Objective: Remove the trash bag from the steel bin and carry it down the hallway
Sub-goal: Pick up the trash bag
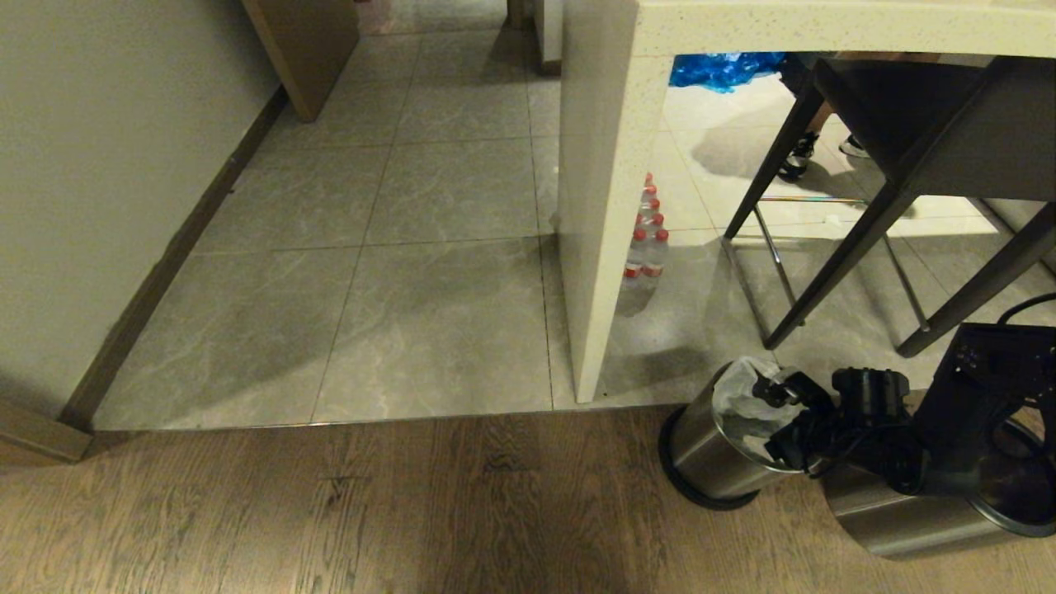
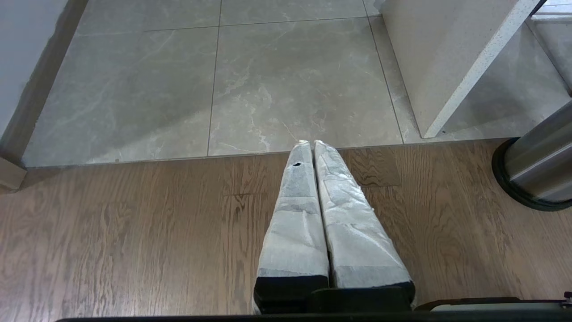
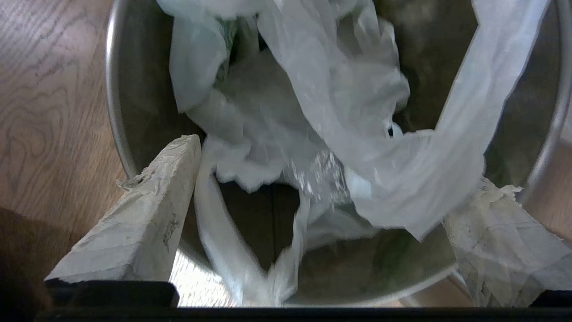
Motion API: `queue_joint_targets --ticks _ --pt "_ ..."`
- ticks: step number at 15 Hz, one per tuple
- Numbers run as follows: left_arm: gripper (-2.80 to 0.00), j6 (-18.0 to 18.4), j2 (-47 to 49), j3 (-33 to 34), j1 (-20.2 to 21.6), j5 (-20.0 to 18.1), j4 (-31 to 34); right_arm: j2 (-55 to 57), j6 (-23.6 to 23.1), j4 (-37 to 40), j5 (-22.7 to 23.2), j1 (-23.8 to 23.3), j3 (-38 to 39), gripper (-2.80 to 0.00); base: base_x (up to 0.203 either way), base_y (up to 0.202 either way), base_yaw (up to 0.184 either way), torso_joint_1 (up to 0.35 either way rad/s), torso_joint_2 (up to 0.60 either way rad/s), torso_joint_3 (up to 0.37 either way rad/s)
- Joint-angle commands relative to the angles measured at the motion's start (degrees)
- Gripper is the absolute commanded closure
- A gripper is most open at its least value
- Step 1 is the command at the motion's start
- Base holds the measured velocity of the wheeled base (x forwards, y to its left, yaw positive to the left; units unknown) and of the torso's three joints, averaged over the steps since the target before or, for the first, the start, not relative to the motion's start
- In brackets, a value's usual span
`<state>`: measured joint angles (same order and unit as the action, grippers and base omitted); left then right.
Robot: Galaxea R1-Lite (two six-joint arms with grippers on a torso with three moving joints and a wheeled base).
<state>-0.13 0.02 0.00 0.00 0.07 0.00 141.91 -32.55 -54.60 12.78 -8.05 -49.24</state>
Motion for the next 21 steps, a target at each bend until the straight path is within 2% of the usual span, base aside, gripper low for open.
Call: queue_joint_targets --ticks 1,6,9,13,16,21 --pt "0.0 0.0 0.0 0.0 0.0 0.0 0.0 0.9 -0.2 -0.3 0.1 0.0 -0.6 -2.8 0.0 0.0 0.0 0.0 0.0 0.0" --pt "0.0 0.0 0.0 0.0 0.0 0.0 0.0 0.4 0.0 0.0 0.2 0.0 -1.4 -2.8 0.0 0.0 0.0 0.0 0.0 0.0" --pt "0.0 0.0 0.0 0.1 0.0 0.0 0.0 -2.7 0.8 1.0 2.0 0.0 -0.9 -2.8 0.0 0.0 0.0 0.0 0.0 0.0" --pt "0.0 0.0 0.0 0.0 0.0 0.0 0.0 -7.0 0.2 6.8 2.0 0.0 2.7 -2.8 0.0 0.0 0.0 0.0 0.0 0.0" --pt "0.0 0.0 0.0 0.0 0.0 0.0 0.0 -8.6 -3.6 10.2 1.5 -0.1 4.0 -2.8 0.0 0.0 0.0 0.0 0.0 0.0" --pt "0.0 0.0 0.0 0.0 0.0 0.0 0.0 -6.4 -10.6 9.8 1.4 -1.6 3.6 -2.8 0.0 0.0 0.0 0.0 0.0 0.0"
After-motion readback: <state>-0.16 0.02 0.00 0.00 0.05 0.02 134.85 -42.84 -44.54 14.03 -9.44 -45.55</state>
